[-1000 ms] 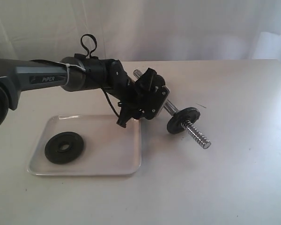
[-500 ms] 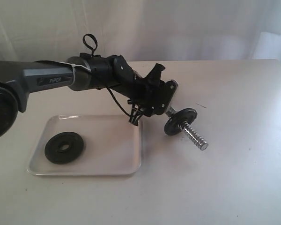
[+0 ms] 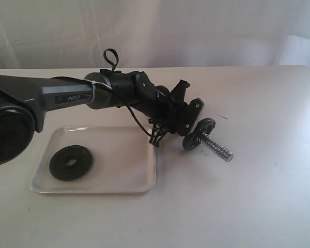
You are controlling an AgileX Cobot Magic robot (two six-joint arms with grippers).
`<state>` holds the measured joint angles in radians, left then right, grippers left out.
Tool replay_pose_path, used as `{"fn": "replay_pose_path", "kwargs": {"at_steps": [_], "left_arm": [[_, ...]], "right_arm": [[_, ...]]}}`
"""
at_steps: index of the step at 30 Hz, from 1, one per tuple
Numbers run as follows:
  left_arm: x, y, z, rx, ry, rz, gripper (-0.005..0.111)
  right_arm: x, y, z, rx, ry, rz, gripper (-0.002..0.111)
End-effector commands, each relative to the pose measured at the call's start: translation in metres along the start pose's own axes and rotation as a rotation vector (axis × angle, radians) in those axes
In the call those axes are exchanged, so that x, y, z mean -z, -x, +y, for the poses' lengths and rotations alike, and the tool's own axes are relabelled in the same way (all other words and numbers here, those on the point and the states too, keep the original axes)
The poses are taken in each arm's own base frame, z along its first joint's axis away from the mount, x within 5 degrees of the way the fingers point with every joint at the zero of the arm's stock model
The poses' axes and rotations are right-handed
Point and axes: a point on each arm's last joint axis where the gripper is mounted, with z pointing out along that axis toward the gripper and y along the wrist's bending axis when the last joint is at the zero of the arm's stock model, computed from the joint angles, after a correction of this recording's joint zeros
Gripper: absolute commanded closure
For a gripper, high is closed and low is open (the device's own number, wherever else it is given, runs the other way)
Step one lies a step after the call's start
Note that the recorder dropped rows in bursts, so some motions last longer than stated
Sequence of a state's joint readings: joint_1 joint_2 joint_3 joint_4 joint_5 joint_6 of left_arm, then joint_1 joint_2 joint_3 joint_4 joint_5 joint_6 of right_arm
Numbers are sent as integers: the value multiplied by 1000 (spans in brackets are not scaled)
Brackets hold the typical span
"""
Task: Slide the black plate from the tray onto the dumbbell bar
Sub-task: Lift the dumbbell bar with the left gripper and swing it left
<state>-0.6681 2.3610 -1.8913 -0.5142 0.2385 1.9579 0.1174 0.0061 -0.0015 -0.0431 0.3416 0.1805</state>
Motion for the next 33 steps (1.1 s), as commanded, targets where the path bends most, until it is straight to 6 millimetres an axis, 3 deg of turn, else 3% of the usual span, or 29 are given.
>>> {"fn": "replay_pose_path", "kwargs": {"at_steps": [1,11,15,18,23,33], "left_arm": [[25,4,28,-88,126,24,107],[64,-17,52,75,201,61,107],[84,-41,55,129,183,156,107],[95,-60,48,169,93,251,107],[120,-113,32,327,-10,455,107],[144,-160,11,529,-83,542,107]], "right_arm": [[0,0,0,3,1,-7,108],[0,0,0,3,1,-7,108],[0,0,0,3,1,-7,108],[0,0,0,3,1,-7,108],[0,0,0,3,1,-7,108],[0,0,0,3,1,-7,108]]}}
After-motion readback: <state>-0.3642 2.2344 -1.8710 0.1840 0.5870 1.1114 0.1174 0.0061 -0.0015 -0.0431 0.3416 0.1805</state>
